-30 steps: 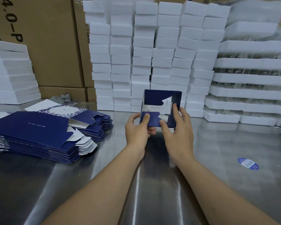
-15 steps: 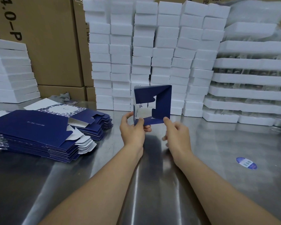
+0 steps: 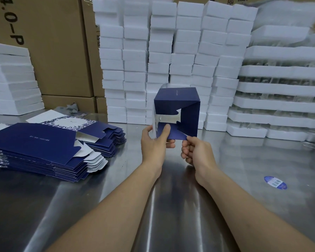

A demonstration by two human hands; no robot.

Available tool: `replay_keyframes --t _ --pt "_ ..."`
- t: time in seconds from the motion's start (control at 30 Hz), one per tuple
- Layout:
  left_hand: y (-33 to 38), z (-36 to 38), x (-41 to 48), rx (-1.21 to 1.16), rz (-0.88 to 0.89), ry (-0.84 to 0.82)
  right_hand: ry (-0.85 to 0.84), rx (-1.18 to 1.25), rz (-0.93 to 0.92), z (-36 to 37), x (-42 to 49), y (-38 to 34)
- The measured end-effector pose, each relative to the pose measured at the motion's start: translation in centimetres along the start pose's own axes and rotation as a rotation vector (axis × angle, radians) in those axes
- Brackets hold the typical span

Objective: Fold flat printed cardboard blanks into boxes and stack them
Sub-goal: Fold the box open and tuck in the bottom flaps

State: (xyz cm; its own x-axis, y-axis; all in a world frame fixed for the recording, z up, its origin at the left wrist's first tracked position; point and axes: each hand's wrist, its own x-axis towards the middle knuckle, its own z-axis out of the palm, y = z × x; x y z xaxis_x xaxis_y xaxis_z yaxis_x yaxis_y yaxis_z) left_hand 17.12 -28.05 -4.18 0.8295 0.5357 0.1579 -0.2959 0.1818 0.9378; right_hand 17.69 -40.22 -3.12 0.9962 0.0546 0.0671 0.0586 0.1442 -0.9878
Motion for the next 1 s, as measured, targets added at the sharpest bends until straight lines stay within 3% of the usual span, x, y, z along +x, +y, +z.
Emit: replay_keyframes --t 0.23,0.37,0.63,1.0 --pt "1.1 0.1 -0.6 0.215 -0.033 -0.209 -0.085 0.069 -0.017 0.9 -0.6 -0.3" --pt "1.5 -0.2 -0.8 0.038 -0.149 -0.271 -0.119 0.103 -0.039 2.2 -1.1 -0.6" --pt "1.0 1.0 -1.5 0.03 -0.198 -0.263 0.013 0.165 0.005 2.1 -1.4 -0.6" --pt "1.3 1.2 -1.6 -0.044 -0.278 -0.183 0.144 0.067 -0.048 2.2 -0.6 -0.3"
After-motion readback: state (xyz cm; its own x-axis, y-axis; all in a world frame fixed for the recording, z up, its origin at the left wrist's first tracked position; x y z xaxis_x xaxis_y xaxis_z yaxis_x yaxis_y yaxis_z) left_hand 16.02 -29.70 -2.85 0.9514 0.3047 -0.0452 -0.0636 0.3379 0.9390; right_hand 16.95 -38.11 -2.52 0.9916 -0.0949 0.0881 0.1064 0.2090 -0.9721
